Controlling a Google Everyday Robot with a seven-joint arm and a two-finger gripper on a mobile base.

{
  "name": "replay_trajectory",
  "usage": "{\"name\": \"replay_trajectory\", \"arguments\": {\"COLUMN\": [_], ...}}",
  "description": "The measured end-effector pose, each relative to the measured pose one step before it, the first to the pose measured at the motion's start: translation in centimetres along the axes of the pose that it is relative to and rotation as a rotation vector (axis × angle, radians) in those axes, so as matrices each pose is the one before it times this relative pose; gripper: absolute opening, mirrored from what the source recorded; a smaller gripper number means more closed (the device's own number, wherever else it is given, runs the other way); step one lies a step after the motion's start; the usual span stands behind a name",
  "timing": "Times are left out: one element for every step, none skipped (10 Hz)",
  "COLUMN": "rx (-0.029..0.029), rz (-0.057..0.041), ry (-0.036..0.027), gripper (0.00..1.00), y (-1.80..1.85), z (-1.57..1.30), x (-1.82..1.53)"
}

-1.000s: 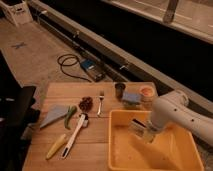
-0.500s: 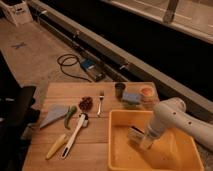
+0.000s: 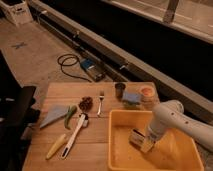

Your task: Wipe tray with eraser

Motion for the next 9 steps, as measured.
{"name": "replay_trajectory", "arguments": {"rx": [0.00779,0.02149,0.01473,0.01083,0.00947,0.00623,0.00074,-0.00121,-0.00666], "rz": [0.02799,0.03087,0.01999,0.01074,0.002,-0.00117,-0.00769,-0.00824,-0.01683], "ry": [0.00508,0.00591,0.0044,0.00066,-0.00392,0.00018,0.00213,-0.00187,0.00067], "gripper": [0.0,0.0,0.0,0.0,0.0,0.0,0.0,0.0,0.0], "y": [-0.412,-0.74,-0.605,-0.434,-0.338,-0.183,0.111,0.144,0.569], "z": [-0.081,-0.576,-0.379,-0.215,-0.163,-0.065,0.121,0.19,0.311], "x": [0.582,0.811,0.459,-0.17,-0.516,-0.43,-0.53,-0.572,-0.682]}}
